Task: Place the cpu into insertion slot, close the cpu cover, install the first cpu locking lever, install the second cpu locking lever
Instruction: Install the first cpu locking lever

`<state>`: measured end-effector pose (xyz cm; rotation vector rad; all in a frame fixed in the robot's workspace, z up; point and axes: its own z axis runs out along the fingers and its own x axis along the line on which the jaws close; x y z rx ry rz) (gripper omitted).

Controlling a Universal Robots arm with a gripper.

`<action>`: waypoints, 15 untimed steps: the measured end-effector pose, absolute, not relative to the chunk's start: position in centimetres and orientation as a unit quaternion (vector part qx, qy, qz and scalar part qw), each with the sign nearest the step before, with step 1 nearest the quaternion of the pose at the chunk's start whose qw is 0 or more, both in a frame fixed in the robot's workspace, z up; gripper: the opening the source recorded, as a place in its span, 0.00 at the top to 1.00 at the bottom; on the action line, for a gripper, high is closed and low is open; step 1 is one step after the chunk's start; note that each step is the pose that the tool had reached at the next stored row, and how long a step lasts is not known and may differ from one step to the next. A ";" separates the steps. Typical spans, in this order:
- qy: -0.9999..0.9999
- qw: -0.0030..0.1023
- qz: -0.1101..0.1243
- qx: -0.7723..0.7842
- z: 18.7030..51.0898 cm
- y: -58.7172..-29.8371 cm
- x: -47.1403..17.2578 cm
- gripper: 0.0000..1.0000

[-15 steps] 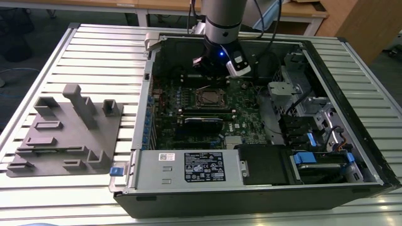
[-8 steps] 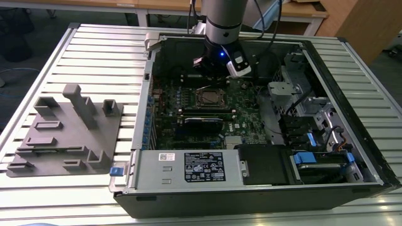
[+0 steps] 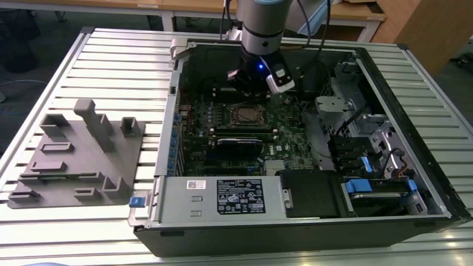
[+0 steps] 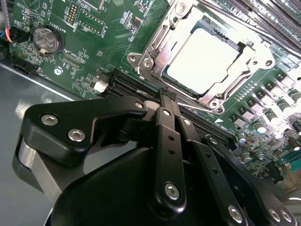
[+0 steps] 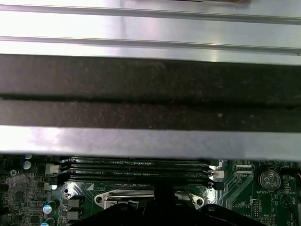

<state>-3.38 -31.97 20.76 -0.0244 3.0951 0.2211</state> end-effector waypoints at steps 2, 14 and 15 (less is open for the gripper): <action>0.997 0.019 0.071 -0.008 20.7 -32.0 -3.4 0.89; 0.997 0.019 0.071 -0.008 20.6 -31.4 -3.4 0.89; 0.997 0.019 0.071 -0.008 20.6 -31.4 -3.4 0.89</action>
